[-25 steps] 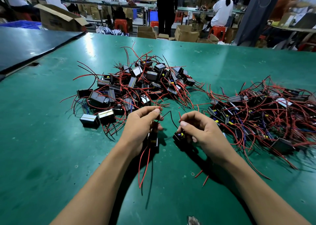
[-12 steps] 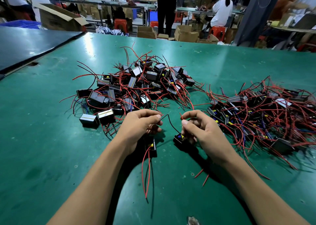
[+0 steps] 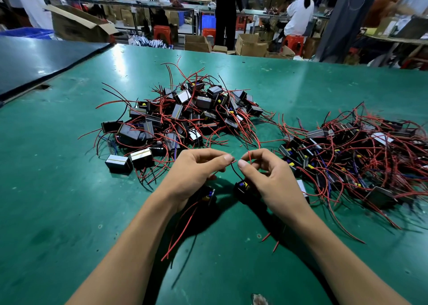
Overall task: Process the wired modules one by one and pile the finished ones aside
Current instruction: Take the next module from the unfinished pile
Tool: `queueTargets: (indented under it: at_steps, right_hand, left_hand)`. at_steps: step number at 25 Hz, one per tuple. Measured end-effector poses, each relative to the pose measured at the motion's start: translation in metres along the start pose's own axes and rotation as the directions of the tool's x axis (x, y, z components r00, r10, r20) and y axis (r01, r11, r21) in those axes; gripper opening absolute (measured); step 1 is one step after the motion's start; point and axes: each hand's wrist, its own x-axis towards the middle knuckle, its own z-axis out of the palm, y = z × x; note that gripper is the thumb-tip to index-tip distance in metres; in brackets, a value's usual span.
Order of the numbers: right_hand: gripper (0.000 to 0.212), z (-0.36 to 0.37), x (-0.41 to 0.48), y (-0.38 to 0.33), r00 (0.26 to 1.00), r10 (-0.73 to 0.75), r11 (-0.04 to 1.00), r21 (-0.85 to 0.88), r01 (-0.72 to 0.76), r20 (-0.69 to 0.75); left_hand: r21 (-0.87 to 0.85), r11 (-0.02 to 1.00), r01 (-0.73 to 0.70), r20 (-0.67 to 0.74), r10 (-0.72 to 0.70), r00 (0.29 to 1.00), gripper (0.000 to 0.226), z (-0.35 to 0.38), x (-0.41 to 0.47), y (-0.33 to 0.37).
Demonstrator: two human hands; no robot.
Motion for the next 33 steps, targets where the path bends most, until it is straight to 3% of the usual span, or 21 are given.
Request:
queueTargets:
  at_steps: [3,6,12,16,20,25,33]
  right_hand:
    - [0.002,0.002,-0.003,-0.003,0.996,-0.087,0.995,-0.047,0.085,-0.027]
    - [0.011,0.003,-0.002,-0.004,0.989,-0.138,0.988,-0.071,0.134,-0.059]
    - [0.006,0.004,-0.001,-0.006,0.994,-0.102,0.994,0.026,0.103,-0.030]
    - [0.005,0.003,-0.001,-0.006,0.995,-0.101,0.994,0.049,0.101,-0.015]
    - [0.005,0.004,-0.003,-0.004,0.985,-0.165,0.984,-0.082,0.160,-0.060]
    - [0.004,0.001,0.000,0.000,0.878,-0.477,0.808,-0.405,0.428,-0.024]
    - [0.013,-0.012,0.006,0.004,0.794,-0.595,0.665,-0.476,0.576,0.129]
  left_hand:
    - [0.029,0.998,-0.050,0.018,0.050,0.999,0.008,0.002,0.001,-0.003]
    - [0.040,0.996,-0.078,0.049,0.076,0.996,0.020,0.001,0.001,-0.006]
    - [0.068,0.985,-0.160,0.063,0.156,0.986,0.021,-0.001,0.003,-0.011]
    - [0.055,0.984,-0.172,0.024,0.171,0.985,0.007,0.001,0.005,-0.014]
    - [0.066,0.985,-0.159,-0.011,0.161,0.987,0.005,0.003,0.003,-0.012]
    - [0.171,0.972,-0.161,0.018,0.160,0.987,0.008,0.002,0.001,-0.007]
    - [0.180,0.979,-0.091,0.096,0.074,0.993,0.009,-0.002,0.000,-0.004]
